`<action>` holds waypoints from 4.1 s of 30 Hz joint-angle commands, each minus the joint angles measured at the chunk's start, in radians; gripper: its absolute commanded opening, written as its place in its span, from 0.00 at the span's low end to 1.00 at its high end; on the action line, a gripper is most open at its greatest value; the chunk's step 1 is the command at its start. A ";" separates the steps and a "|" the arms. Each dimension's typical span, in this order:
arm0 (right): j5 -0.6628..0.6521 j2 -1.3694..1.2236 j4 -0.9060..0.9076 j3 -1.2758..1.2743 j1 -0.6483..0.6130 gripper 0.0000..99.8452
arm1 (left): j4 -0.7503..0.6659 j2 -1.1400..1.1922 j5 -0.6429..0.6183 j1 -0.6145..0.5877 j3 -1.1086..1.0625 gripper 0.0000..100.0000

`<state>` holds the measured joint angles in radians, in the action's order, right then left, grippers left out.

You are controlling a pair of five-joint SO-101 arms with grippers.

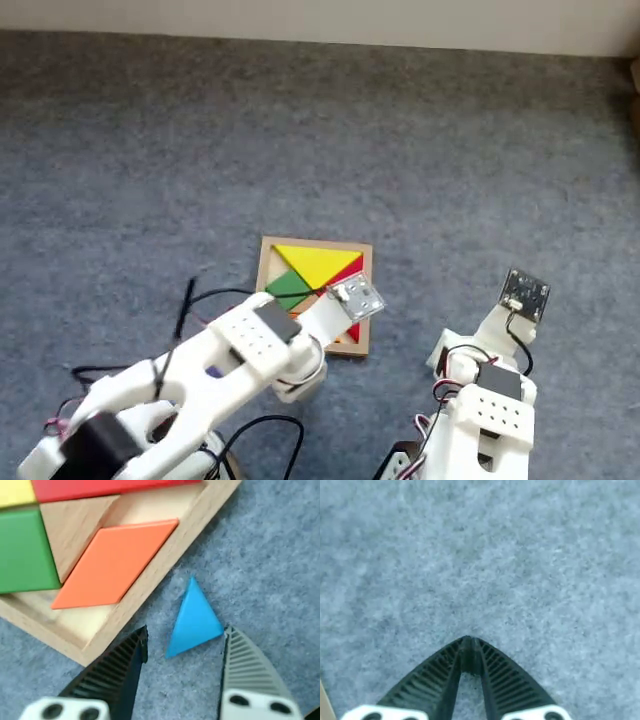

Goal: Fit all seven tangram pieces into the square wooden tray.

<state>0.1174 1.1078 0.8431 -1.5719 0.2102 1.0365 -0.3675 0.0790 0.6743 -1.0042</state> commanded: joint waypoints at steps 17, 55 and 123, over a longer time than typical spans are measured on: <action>-0.014 -0.001 -0.004 -0.010 0.012 0.01 | 0.021 0.124 -0.009 0.022 0.131 0.12; -0.014 -0.001 -0.005 -0.010 0.012 0.01 | 0.186 0.074 -0.008 -0.248 0.444 0.11; -0.014 -0.001 -0.005 -0.012 0.012 0.01 | -0.164 0.151 -0.164 -0.443 0.239 0.14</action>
<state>0.1158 1.1078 0.8431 -1.5735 0.2102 0.9076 -0.1834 -0.0959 0.1772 -0.7495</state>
